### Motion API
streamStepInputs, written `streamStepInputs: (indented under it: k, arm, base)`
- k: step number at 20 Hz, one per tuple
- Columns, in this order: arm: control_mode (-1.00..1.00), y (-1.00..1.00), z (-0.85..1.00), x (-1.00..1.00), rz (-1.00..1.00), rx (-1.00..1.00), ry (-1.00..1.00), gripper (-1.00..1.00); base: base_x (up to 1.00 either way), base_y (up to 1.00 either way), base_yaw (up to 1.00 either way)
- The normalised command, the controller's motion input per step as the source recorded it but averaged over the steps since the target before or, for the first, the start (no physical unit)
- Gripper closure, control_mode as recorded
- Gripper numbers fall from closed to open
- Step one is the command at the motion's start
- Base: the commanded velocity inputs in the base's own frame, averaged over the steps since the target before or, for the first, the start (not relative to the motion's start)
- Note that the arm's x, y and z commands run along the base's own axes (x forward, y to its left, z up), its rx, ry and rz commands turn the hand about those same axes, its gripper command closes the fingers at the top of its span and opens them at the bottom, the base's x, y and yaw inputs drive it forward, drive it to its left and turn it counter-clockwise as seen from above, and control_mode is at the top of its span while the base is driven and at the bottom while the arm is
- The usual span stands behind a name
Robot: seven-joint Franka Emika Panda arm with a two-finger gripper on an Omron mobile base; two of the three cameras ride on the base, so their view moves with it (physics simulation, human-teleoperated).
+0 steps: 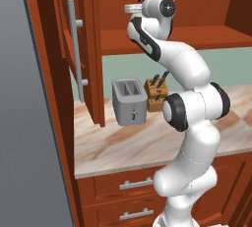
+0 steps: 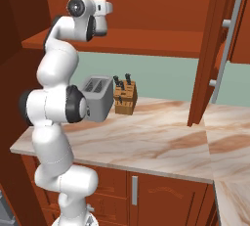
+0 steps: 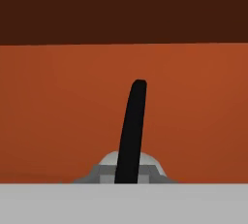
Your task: Open the cabinet, pick the kettle from the cabinet, and place it in the sink.
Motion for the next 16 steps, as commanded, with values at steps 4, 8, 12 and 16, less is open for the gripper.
streamStepInputs:
  k: [4, 8, 12, 16]
  arm:
    - [-1.00, -0.06, -0.02, -0.46, 0.00, 0.01, -0.02, 1.00]
    - [-1.00, -0.12, 0.00, -0.56, 0.00, 0.05, 0.00, 1.00]
    - [-1.00, -0.19, 0.00, -0.61, 0.00, 0.07, -0.01, 1.00]
    - [-1.00, -0.17, 0.03, -0.62, 0.00, 0.03, -0.06, 1.00]
  base:
    - [0.00, 0.00, 0.00]
    - [0.00, 0.00, 0.00]
    - [0.00, 0.00, 0.00]
    - [0.00, 0.00, 0.00]
